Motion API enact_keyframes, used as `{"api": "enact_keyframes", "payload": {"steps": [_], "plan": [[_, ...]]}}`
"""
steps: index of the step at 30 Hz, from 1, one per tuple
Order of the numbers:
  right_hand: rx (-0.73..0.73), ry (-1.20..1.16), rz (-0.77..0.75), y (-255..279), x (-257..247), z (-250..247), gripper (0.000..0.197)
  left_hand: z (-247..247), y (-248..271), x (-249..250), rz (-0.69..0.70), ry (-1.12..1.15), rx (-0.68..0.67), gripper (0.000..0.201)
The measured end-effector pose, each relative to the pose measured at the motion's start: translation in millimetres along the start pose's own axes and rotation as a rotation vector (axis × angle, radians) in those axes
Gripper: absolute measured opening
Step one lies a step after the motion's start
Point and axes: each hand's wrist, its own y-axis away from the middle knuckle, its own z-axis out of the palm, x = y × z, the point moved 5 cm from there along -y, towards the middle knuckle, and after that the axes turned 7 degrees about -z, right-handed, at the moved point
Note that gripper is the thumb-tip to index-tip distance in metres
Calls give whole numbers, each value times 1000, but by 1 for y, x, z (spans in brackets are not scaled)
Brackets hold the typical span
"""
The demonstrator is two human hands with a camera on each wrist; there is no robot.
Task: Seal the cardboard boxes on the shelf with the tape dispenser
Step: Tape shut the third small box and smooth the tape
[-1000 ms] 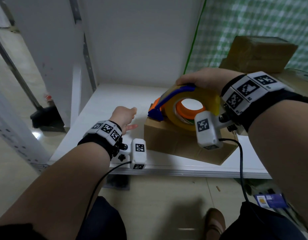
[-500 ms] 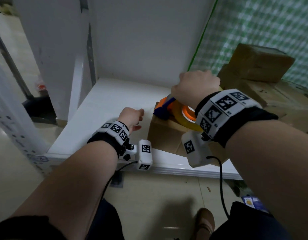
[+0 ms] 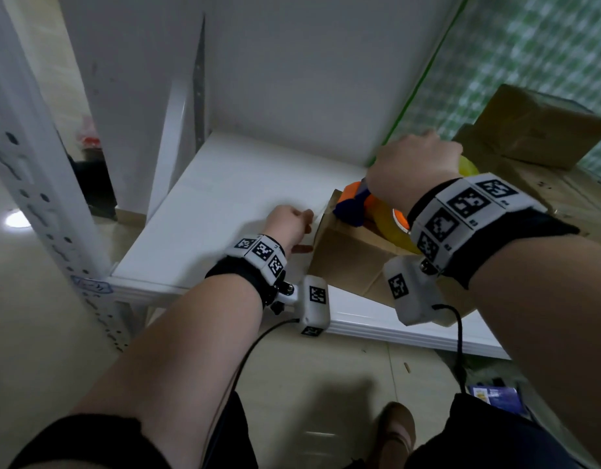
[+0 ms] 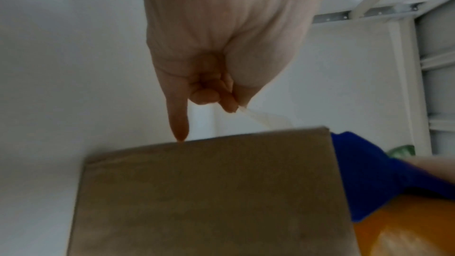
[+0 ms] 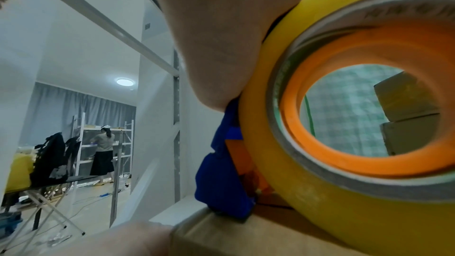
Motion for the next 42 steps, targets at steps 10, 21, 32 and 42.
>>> {"api": "enact_keyframes", "payload": {"steps": [10,21,32,42], "plan": [[-6,-37,-13,-1,10,2,37,-11,9,35,160,168,80,17],[28,-33,-65,2,8,0,37,-17,3,21,152,70,142,27],[30,-43,-75,4,8,1,37,-3,-4,-3,122,-217,112,23],[17,-1,-65,-4,5,4,38,9,-2,-7,120,-462,71,13]]}}
